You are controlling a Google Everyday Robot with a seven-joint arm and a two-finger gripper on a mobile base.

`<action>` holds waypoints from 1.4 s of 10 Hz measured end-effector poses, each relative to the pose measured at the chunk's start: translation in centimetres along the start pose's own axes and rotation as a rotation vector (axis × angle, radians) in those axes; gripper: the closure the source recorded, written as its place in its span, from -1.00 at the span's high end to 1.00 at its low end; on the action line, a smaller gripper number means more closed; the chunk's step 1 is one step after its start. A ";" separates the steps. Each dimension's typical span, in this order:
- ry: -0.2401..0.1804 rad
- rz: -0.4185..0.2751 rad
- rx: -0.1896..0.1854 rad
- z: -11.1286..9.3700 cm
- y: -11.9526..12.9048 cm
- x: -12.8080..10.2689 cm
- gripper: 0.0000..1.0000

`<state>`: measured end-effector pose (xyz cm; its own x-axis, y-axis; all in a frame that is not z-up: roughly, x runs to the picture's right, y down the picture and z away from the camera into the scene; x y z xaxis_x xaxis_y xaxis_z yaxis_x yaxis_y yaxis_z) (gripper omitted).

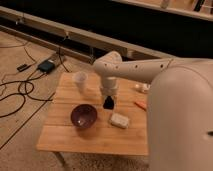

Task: Place the eraser on the white sponge

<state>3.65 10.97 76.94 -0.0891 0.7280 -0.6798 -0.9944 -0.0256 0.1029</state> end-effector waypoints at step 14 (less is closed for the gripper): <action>0.106 0.146 0.031 8.3 -3.1 3.2 -1.00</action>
<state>6.90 19.13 80.47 -0.2399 0.6415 -0.7286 -0.9682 -0.1034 0.2277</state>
